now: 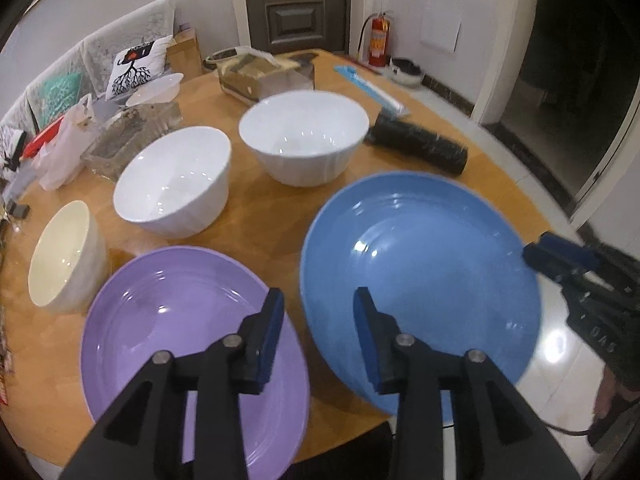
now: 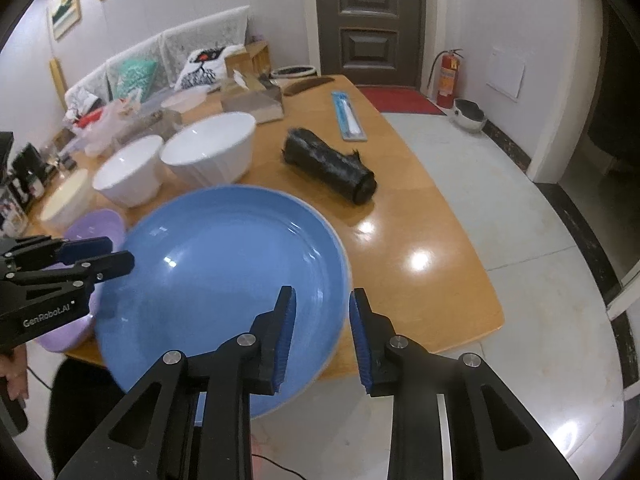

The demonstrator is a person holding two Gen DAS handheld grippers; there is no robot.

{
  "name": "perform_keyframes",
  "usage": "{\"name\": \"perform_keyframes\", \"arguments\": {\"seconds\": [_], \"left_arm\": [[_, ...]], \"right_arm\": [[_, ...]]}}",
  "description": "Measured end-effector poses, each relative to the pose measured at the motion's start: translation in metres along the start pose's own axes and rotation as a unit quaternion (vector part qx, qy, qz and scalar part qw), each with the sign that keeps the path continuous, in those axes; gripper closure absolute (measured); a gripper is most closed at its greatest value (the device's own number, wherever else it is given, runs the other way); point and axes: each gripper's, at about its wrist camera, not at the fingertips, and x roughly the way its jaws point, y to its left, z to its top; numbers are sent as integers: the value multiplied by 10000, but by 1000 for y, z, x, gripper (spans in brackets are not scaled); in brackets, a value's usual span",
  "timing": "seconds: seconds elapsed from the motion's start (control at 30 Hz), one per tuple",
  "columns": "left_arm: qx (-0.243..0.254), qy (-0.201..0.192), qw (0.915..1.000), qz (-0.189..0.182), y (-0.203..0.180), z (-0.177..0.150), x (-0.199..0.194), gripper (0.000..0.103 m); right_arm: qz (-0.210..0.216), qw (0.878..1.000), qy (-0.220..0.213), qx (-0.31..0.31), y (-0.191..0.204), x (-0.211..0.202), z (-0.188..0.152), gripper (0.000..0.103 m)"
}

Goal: Organize plates and bowls

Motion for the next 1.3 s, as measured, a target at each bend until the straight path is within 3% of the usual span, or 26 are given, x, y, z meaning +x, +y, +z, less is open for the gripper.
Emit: {"name": "perform_keyframes", "arguments": {"seconds": [0.2,0.37,0.6,0.8,1.1,1.13,1.2,1.3], "left_arm": [[-383,-368,9986,15,39,-8,-38,69],[-825,-527,9947,316,90,-25,-59,68],[-1325,-607,9868,703,158,-61,-67,63],[-1761,-359,9823,520,197,-92,-50,63],[-1817,-237,9825,331,202,-105,-32,63],[-1807,-227,9828,314,201,-105,-30,64],[-1741,-220,9840,315,201,-107,-27,76],[-1690,-260,9849,253,204,-111,-27,76]], "right_arm": [[596,9979,-156,-180,41,-22,8,80],[905,9951,-136,-385,85,-28,9,80],[1225,9901,258,-637,154,-15,-1,80],[1220,9878,676,-693,186,7,-16,80],[713,9918,828,-663,192,28,-25,80],[686,9921,833,-643,193,29,-26,80],[652,9927,810,-606,191,28,-27,80],[599,9929,825,-614,191,30,-27,80]]}}
